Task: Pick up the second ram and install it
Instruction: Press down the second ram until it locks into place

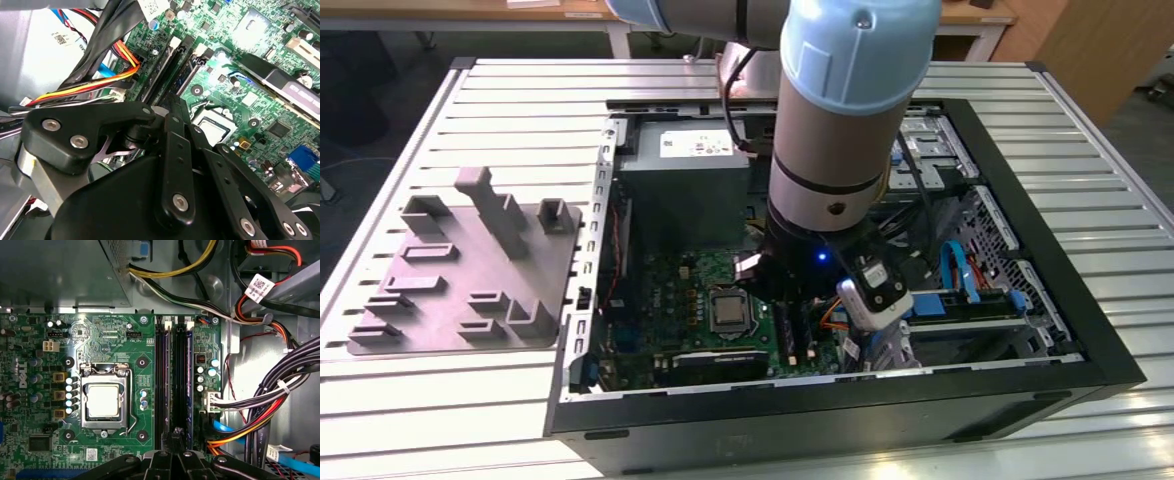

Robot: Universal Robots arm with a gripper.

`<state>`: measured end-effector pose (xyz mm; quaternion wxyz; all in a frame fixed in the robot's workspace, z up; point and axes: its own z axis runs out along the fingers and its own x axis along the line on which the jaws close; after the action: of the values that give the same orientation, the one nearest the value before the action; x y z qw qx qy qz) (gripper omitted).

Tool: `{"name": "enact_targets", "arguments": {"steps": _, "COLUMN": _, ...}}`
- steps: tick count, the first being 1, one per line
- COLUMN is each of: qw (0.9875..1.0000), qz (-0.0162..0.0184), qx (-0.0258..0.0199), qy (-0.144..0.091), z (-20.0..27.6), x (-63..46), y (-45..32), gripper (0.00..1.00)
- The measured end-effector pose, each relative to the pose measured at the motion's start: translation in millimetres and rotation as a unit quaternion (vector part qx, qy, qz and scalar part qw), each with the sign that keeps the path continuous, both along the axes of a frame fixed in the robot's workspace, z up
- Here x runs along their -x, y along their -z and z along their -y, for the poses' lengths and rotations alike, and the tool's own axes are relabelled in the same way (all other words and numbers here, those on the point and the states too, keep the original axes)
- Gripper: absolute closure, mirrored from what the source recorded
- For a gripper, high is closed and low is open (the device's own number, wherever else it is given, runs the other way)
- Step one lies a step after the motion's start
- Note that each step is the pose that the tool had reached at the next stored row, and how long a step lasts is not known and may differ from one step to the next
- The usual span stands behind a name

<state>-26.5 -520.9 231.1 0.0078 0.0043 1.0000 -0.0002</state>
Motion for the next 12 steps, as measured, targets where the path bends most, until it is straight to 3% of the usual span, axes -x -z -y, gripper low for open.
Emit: {"name": "enact_targets", "arguments": {"steps": 12, "qw": 1.0, "qz": 0.0, "qx": -0.0001, "qy": 0.0, "z": 0.0, "x": 0.8, "y": 3.5, "gripper": 0.9}}
